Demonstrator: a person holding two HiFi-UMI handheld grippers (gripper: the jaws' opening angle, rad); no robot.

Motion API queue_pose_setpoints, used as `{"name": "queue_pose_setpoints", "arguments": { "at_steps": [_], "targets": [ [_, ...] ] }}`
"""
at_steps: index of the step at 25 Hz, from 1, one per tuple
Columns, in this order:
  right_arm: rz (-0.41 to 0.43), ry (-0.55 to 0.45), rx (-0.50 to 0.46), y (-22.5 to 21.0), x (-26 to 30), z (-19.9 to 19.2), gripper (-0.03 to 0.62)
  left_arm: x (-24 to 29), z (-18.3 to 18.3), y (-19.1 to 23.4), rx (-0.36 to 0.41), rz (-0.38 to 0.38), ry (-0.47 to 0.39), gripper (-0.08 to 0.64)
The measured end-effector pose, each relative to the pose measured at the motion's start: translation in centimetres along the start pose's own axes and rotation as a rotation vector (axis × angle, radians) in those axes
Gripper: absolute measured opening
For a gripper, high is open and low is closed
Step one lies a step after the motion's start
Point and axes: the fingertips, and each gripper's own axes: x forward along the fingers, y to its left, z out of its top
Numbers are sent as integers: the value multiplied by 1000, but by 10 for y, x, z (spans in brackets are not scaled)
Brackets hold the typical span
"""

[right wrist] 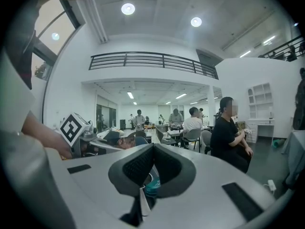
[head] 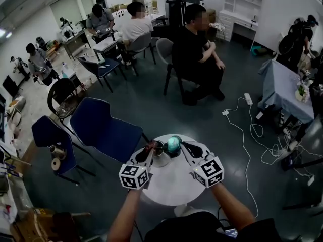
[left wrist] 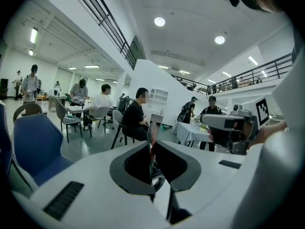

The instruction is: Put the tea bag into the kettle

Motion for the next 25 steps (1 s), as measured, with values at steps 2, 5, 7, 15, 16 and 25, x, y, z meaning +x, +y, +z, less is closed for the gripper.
{"name": "queue_pose_setpoints", "arguments": {
  "at_steps": [2,5,7,15,16,25],
  "targets": [
    [-8,-6,10,-5,4,-1,17,11,-6,9,1,7,34,38],
    [-11,-3,20,-11,11,-4,15,25,-18,23,26,21,91,38],
    [-15,9,15,-16,13,-9,15,35,-27,29,75,39,134,38],
    [-5,39,42,-25,19,-27,15,65,-56,40,248,48,288,38],
    [-4,42,44,-26,19,-30,15,67,-61,40,256,44,303,38],
    [4,61,63,-37,26,-44,15,81,-93,45,272,13,402,38]
  ]
}}
